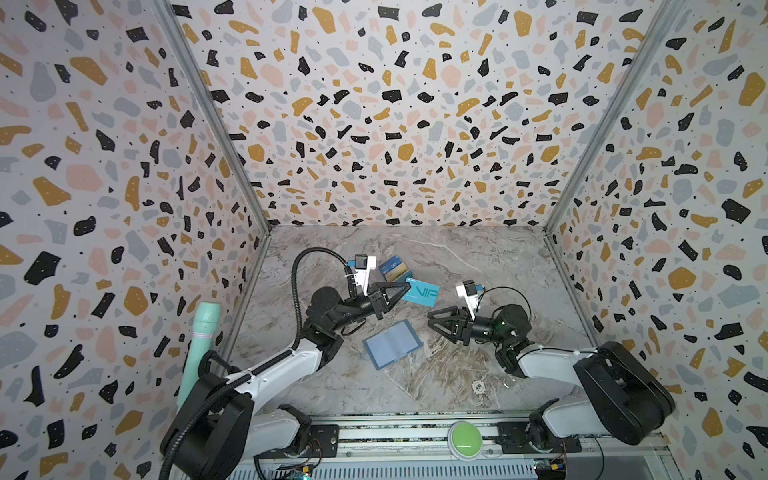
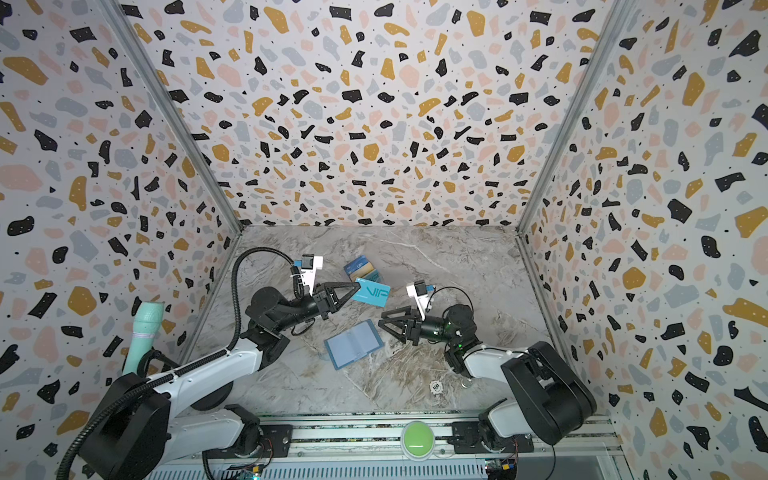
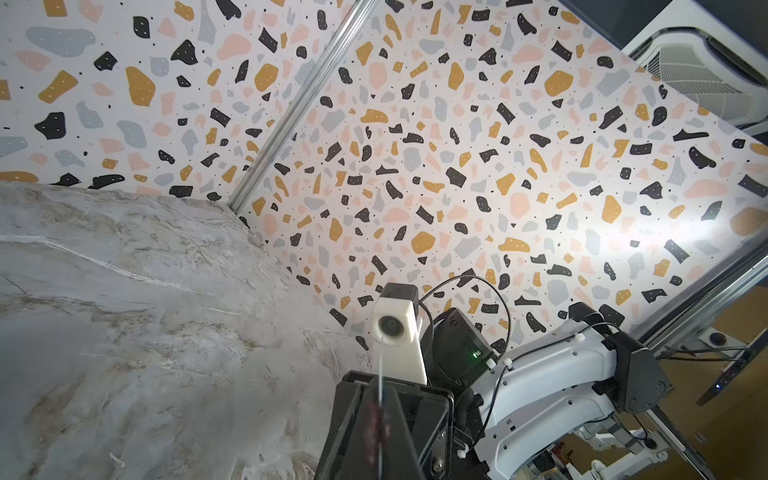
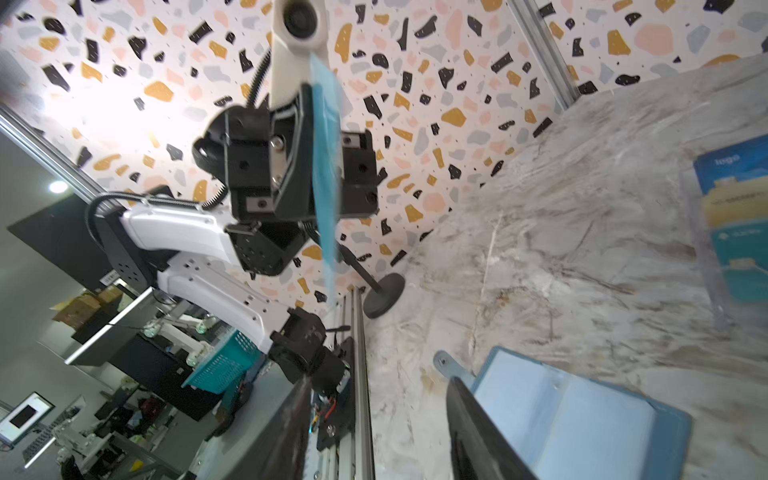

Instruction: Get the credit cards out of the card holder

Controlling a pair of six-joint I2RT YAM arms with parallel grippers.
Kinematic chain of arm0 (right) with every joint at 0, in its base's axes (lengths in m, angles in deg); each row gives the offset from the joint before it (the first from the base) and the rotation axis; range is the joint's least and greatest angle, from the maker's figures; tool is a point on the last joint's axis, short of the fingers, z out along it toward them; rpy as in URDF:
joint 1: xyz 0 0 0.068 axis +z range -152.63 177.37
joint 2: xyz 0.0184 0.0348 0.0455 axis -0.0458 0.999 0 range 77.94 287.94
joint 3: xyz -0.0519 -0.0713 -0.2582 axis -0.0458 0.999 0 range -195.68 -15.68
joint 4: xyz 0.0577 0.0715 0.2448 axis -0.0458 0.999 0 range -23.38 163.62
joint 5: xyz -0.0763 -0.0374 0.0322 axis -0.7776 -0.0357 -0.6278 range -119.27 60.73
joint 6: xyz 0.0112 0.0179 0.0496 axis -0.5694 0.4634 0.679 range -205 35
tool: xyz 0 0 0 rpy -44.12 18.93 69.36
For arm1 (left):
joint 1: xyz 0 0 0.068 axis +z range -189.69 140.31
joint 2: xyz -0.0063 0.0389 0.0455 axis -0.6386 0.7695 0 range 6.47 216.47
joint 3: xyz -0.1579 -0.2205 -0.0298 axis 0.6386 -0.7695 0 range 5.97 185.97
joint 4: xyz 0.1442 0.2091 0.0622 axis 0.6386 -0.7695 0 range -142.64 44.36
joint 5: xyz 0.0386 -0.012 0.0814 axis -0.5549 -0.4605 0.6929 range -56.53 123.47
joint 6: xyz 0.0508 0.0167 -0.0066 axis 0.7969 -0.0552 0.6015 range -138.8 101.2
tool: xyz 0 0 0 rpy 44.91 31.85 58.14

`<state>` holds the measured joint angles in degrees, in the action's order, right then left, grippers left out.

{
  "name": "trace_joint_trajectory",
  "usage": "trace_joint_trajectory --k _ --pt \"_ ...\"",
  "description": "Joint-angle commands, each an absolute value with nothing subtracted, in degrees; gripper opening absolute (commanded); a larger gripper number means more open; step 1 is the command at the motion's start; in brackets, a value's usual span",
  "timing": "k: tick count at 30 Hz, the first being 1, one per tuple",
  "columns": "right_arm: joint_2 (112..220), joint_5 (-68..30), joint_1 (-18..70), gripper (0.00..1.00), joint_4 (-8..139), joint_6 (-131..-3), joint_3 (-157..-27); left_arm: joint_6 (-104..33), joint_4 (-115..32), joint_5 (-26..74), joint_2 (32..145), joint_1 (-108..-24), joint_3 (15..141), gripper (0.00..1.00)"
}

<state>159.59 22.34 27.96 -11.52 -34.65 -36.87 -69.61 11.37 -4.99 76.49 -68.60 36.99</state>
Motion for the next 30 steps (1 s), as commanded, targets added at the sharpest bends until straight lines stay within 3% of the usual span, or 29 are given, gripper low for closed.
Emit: trace_joint_trajectory --k 1,7,14,20,30 --pt "161.1 19.8 29.3 0.5 -25.2 -27.9 -40.8 -73.2 20.8 -2.6 74.6 -68.2 35.7 0.0" --pt "162.7 18.3 31.0 0.46 -24.3 -28.7 -44.5 -71.6 19.2 0.0 70.6 -68.2 33.2 0.0" --pt "163.4 17.5 31.5 0.29 -24.8 -27.8 -45.7 -70.6 17.7 -0.2 69.0 -68.2 32.6 0.0" --pt "163.6 17.8 31.6 0.27 -26.8 -26.6 -45.8 -70.1 17.4 -1.3 70.1 -68.2 32.5 0.0" --pt "163.6 20.3 31.5 0.08 -25.8 -27.0 -46.8 -68.1 15.6 -2.5 70.9 -68.2 33.1 0.0"
